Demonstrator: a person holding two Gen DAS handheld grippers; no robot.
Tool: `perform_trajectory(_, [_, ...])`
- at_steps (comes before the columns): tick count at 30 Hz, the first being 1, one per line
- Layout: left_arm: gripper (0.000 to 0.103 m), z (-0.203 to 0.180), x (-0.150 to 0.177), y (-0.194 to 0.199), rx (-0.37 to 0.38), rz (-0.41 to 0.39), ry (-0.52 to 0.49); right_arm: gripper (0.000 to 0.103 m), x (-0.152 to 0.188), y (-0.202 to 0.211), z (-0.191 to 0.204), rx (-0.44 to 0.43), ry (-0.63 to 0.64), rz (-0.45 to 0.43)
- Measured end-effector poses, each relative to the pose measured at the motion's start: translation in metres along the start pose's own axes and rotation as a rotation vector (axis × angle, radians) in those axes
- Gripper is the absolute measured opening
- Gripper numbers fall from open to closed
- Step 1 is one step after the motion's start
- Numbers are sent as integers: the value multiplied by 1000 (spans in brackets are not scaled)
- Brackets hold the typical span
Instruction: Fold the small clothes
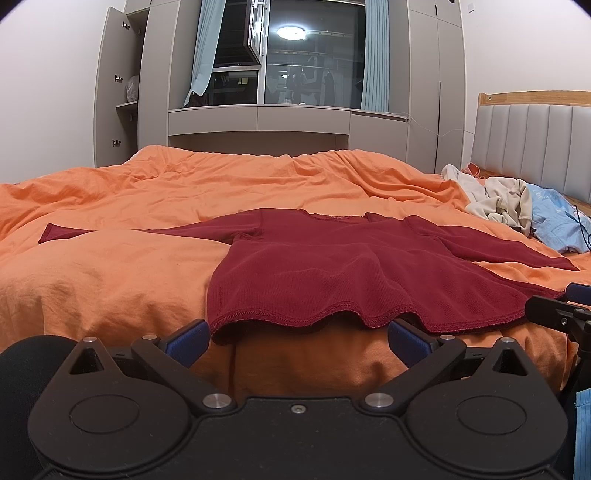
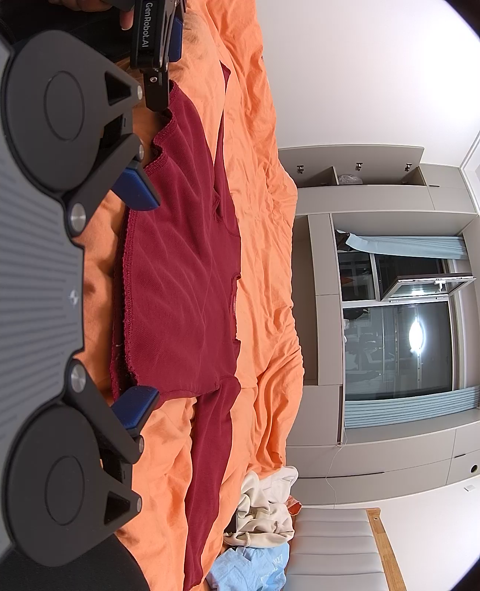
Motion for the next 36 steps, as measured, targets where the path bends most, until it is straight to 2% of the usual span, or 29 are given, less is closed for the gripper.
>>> perform_trajectory(19, [103, 0, 0, 0, 1, 2, 1, 103, 0, 0, -1, 1, -2, 4])
perform_trajectory(24, [103, 0, -3, 3, -1, 3, 6, 103, -7, -6, -1, 3, -35, 77])
perform_trajectory(27, [103, 1, -17, 3, 18, -20, 30, 103, -19, -10, -4, 22, -46, 109])
perform_trajectory(32, [103, -7, -51, -23, 8, 24, 3, 103, -40, -25, -12, 76, -27, 134])
perform_trajectory(36, [103, -13, -80, -50, 27, 39, 23, 103, -55, -43, -28, 101, -34, 142])
Point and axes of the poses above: each gripper's, at about its wrist camera, not at the fingertips, and y roughly against the way its jaws point, z to its left, x to its underside, the point moved 1 cm from there along -y, roughly the way its jaws point, and after that the axes turned 8 degrees about x, right-handed, at the moved point
